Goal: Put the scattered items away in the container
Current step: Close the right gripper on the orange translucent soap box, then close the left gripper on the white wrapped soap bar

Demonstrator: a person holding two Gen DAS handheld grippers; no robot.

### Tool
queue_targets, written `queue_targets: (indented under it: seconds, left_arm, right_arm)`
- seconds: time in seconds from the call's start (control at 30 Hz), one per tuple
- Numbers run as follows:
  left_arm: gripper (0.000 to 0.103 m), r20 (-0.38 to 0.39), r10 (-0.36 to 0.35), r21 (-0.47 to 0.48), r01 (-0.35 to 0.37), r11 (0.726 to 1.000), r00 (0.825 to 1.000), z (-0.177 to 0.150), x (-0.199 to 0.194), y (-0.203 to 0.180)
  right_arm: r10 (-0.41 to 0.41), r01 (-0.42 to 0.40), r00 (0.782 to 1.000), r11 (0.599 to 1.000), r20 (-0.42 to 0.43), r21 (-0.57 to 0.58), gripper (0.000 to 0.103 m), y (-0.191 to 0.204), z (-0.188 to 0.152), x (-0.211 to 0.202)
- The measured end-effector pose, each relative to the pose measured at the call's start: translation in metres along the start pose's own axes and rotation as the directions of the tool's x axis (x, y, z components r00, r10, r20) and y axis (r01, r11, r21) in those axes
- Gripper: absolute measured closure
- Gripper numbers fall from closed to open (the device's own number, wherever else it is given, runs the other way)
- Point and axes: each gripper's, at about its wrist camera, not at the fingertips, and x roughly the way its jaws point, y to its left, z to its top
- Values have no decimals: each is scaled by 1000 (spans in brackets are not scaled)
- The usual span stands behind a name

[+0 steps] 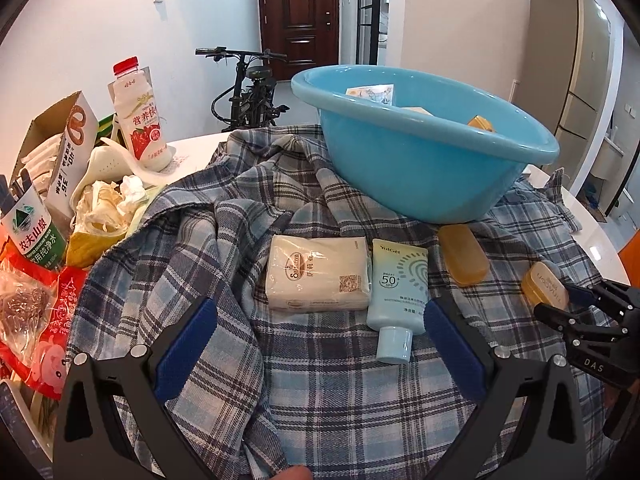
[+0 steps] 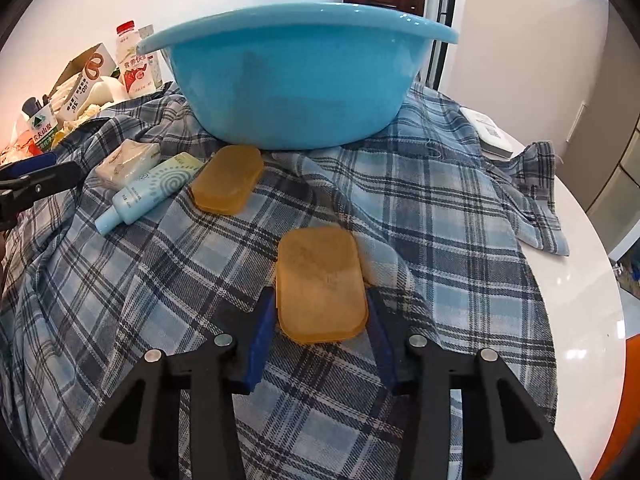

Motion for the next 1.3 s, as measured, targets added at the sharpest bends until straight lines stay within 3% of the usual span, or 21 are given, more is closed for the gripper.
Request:
queue_targets:
  seconds: [0.47,0.67,0.87,1.13,1.23,1.3]
  left_arm:
    - [0,-8,-111,17,112,994,994,-4,3,-1]
    - [0,-21,-143,-18,143,990,990,-2,15,8]
    - [0,-54,-54,-14,53,998,997,5,45,10]
    - [0,-84,-112,-97,104,990,990,3,69,25]
    - [28,-76,-126,-114,117,987,989,2,68,28]
    - [33,-73,-117,-114,108,988,990,1,67,29]
  right_arm:
    - [7,-11,997,999,82,48,58,0,-3,-27]
    - [39,-45,994,997,98,61,58,3,-7,-29]
    - [85,-91,989,995,118,49,58,8,-4,-30]
    - [135,-143,981,988,141,50,58,7,0,-30]
    - [142,-150,980,987,141,55,58,5,-1,-29]
    - [142,-152,980,987,142,61,58,3,-2,-28]
